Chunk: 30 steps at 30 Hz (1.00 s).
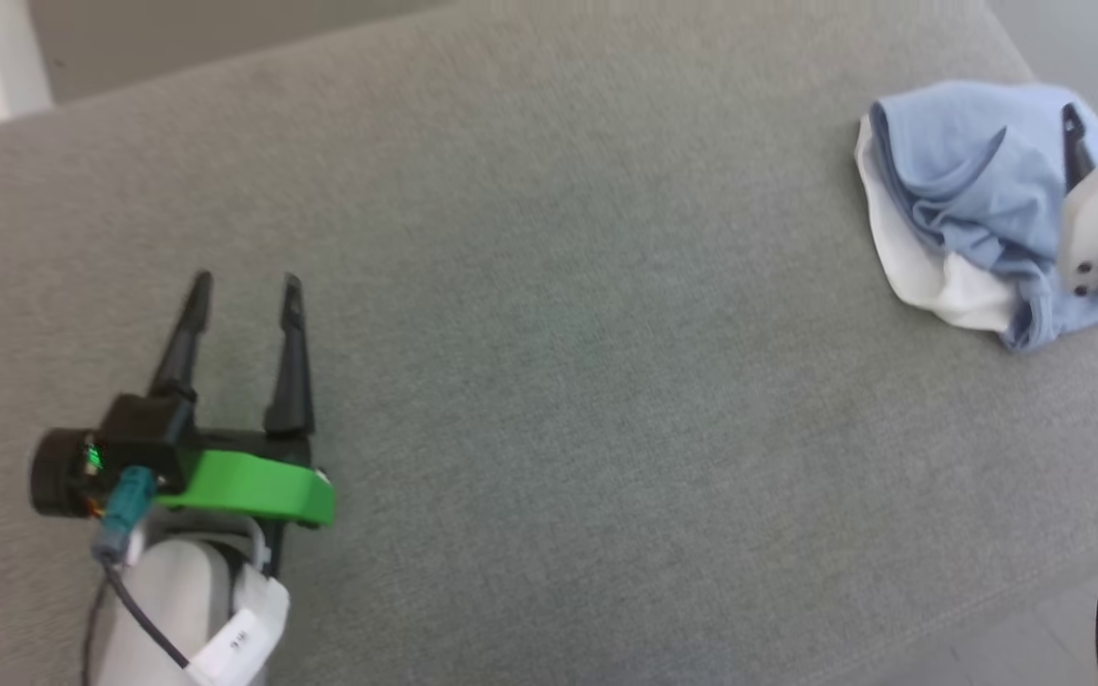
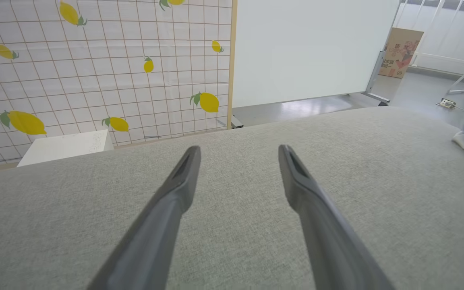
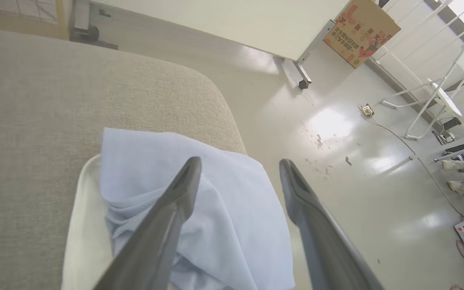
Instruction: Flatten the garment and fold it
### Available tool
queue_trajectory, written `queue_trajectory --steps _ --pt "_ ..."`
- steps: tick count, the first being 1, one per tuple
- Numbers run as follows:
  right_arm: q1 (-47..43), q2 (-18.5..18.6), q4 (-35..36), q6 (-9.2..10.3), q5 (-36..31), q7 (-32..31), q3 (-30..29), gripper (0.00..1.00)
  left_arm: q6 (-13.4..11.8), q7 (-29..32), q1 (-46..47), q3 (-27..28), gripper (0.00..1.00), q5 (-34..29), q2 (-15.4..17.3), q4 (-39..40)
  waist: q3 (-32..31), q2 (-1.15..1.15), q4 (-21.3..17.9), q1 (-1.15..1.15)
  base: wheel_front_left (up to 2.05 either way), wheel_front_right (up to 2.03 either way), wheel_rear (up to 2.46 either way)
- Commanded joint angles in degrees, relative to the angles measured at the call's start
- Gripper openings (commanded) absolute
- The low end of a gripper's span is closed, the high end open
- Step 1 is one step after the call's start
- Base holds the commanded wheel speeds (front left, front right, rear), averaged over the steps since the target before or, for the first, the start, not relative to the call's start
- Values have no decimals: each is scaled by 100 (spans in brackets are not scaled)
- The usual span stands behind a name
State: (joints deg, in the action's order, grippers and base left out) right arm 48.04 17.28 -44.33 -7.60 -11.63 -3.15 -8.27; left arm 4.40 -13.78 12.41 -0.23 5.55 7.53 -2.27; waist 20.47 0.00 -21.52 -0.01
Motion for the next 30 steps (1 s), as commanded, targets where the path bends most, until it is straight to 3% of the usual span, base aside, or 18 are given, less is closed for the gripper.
queue_trajectory --steps 1,10,15,20,30 --pt "-192 -18 131 11 210 210 116 100 -16 -43 -84 -17 100 65 -50 -89 -640 0 447 1 0 0 0" --pt "-1539 60 1487 11 1528 1012 828 100 17 -112 -232 -141 100 427 -289 -570 -1296 0 1144 1 0 0 0" --pt "-2497 -21 2434 11 1965 1243 846 100 21 -119 -286 -202 100 558 -371 -713 -1575 0 1547 1 0 0 0" --pt "-3344 -340 3150 11 2083 1373 648 100 0 -120 -407 -223 100 599 -418 -758 -1732 0 1853 1 0 0 0" --pt "-4421 -1014 3887 11 1951 1589 393 100 -27 -121 -622 -256 100 607 -453 -735 -1801 0 2188 1 0 0 0"
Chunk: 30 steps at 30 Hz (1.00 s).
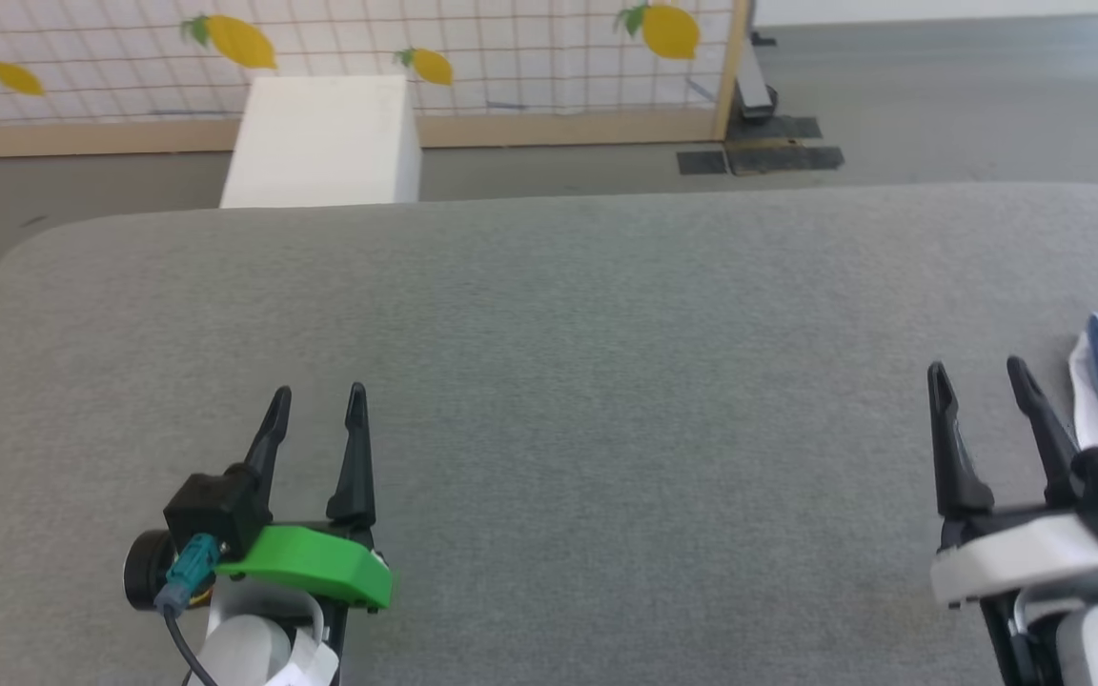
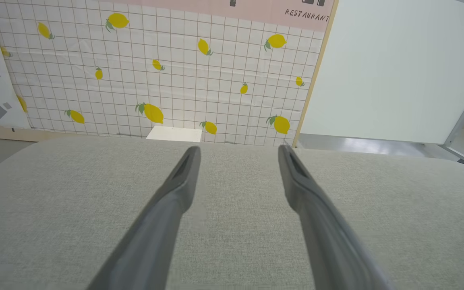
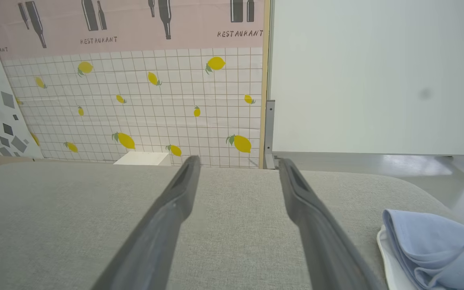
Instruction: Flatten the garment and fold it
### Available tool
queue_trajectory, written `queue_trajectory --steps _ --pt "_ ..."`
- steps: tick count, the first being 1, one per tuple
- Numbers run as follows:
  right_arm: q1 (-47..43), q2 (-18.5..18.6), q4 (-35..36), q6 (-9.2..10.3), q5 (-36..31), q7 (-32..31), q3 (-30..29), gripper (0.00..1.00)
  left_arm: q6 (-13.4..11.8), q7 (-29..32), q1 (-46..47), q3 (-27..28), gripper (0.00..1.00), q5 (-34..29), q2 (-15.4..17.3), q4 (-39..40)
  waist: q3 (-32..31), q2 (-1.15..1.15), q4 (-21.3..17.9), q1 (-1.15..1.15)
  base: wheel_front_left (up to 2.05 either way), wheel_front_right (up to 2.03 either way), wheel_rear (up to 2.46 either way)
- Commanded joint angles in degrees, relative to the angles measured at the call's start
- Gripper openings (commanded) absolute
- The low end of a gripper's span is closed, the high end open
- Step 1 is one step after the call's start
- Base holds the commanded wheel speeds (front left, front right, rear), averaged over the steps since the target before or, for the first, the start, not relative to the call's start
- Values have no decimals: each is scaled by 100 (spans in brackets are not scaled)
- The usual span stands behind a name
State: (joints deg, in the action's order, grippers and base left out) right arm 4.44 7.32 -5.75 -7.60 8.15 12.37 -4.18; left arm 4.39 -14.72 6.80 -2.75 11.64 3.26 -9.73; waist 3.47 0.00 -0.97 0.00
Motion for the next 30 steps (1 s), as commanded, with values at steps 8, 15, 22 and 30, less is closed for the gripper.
queue_trajectory --steps 8,15,22,30 --pt "-549 -350 357 11 -229 113 -246 100 -44 -28 -219 -38 100 61 -35 43 -88 0 225 0 0 0 0" --pt "-693 -428 510 11 -299 56 -233 0 -86 -28 -233 -74 0 133 -37 40 -88 0 219 0 0 0 0" --pt "-610 -416 480 0 -268 64 -232 0 -45 7 -182 -62 0 99 -8 30 -89 0 218 0 0 0 0" --pt "-611 -416 480 0 -267 66 -232 0 -45 5 -181 -62 0 101 -8 29 -90 0 217 0 0 0 0"
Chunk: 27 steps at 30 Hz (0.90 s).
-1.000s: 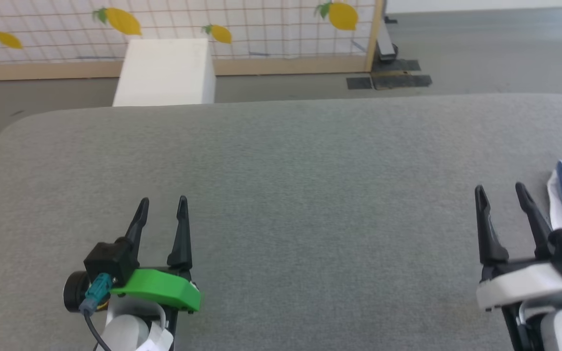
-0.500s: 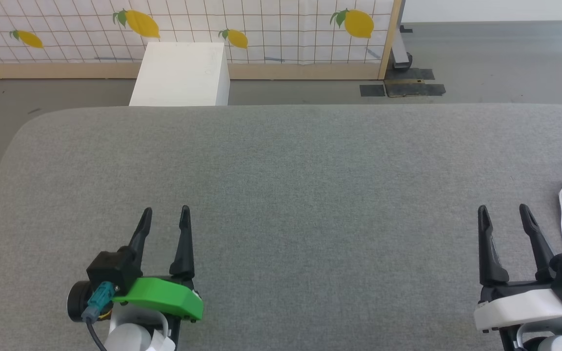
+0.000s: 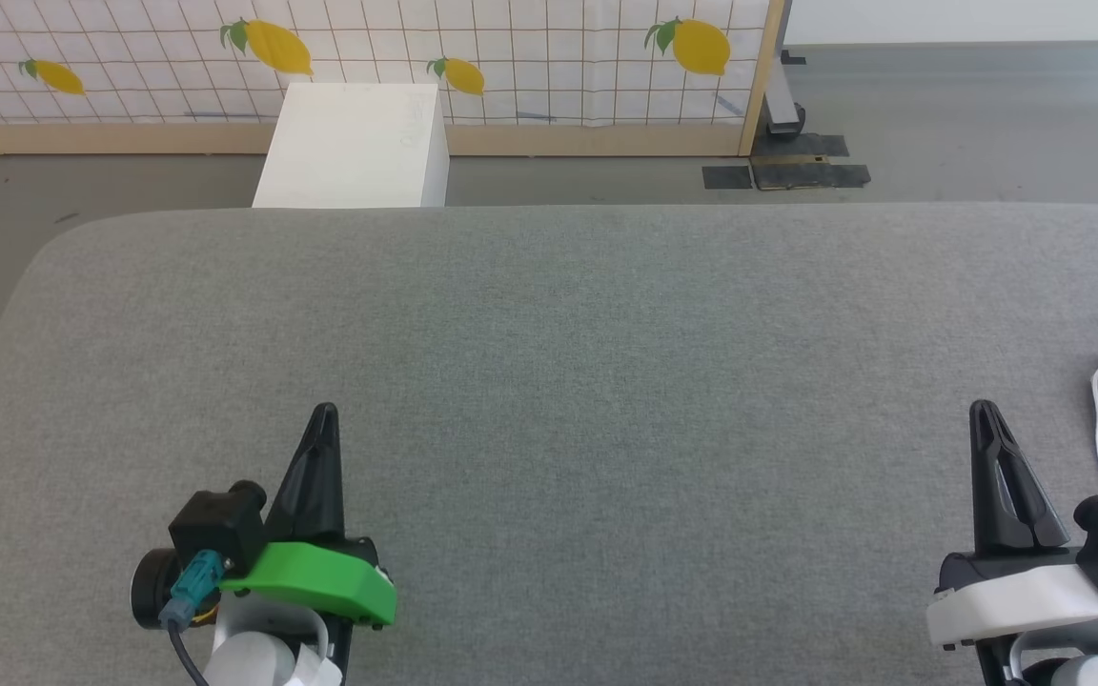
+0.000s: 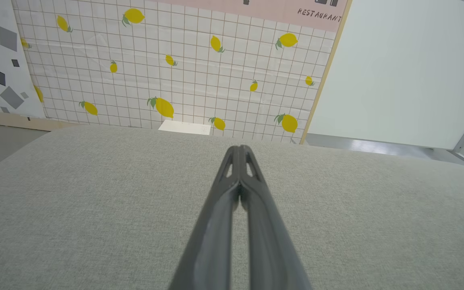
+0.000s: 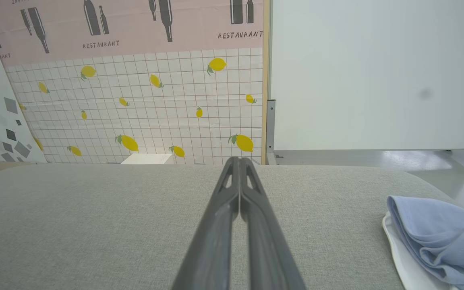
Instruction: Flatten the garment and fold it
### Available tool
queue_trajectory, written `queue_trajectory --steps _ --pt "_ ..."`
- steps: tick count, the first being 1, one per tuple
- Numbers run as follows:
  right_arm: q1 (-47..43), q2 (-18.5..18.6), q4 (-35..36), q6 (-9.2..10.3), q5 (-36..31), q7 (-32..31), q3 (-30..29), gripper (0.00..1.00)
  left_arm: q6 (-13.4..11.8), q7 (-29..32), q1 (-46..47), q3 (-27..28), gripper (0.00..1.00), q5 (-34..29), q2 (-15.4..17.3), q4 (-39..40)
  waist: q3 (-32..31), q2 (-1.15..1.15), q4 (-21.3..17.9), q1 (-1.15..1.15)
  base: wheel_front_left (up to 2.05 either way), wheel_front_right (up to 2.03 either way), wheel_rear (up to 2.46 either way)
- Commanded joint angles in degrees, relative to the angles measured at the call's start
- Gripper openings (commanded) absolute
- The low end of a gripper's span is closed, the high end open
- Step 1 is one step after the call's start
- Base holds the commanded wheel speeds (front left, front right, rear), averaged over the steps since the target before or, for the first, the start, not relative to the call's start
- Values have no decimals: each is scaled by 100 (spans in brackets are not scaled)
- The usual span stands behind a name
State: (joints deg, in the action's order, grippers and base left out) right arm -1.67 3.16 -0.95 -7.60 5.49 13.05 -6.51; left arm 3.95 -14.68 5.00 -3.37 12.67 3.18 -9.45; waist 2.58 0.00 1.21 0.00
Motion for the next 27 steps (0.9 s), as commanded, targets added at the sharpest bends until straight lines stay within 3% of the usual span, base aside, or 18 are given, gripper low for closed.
queue_trajectory --steps 1,27 --pt "0 0 0 0 -1 -2 2 0 -1 3 -1 -1 0 -2 0 2 -1 0 0 0 0 0 0" --pt "34 -6 19 2 -111 -264 132 0 -80 300 -101 67 0 -257 -6 191 -53 0 -25 0 0 0 0"
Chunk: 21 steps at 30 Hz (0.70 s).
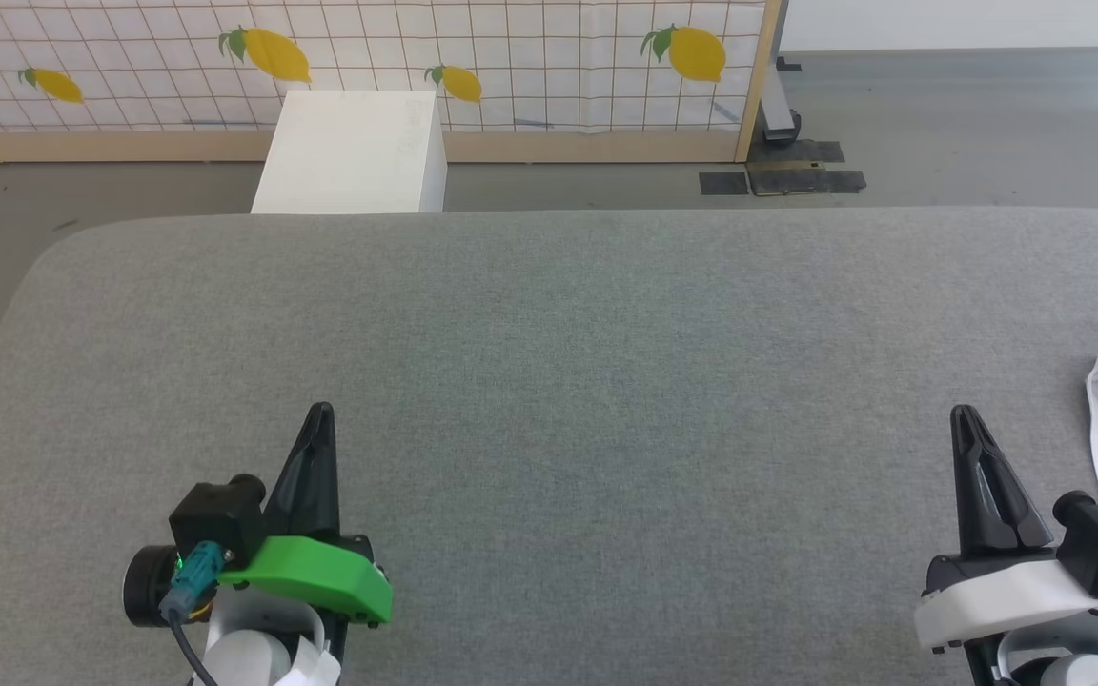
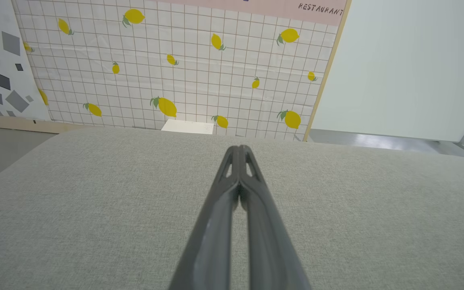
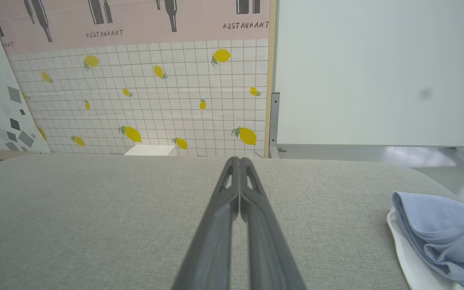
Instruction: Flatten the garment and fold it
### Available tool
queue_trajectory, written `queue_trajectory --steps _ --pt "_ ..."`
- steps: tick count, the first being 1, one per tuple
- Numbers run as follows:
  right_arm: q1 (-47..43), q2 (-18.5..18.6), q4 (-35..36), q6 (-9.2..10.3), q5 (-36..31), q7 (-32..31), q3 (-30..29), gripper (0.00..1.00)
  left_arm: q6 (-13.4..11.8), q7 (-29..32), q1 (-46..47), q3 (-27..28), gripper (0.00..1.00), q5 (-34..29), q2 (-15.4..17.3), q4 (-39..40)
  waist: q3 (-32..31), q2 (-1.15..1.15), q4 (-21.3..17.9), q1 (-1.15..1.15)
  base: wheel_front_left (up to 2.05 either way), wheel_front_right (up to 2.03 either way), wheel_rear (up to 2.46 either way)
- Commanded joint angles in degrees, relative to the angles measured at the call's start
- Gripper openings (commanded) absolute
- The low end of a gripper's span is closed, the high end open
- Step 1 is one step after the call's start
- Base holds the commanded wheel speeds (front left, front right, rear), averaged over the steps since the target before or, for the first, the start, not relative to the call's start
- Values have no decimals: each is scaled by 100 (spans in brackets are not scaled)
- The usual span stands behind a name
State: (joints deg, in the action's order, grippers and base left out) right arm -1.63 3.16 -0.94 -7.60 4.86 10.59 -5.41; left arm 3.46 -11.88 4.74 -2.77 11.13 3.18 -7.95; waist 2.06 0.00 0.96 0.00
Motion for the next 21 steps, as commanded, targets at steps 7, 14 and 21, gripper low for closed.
queue_trajectory --steps 7,14,21 --pt "39 -7 23 3 -78 -89 57 0 -52 99 -103 26 0 -172 -8 92 -15 0 -7 0 0 0 0" --pt "48 -9 29 3 -109 -162 94 0 -74 181 -131 45 0 -242 -9 145 -29 0 -13 0 0 0 0" --pt "57 -10 34 4 -139 -232 129 0 -95 260 -158 63 0 -311 -11 196 -43 0 -20 0 0 0 0"
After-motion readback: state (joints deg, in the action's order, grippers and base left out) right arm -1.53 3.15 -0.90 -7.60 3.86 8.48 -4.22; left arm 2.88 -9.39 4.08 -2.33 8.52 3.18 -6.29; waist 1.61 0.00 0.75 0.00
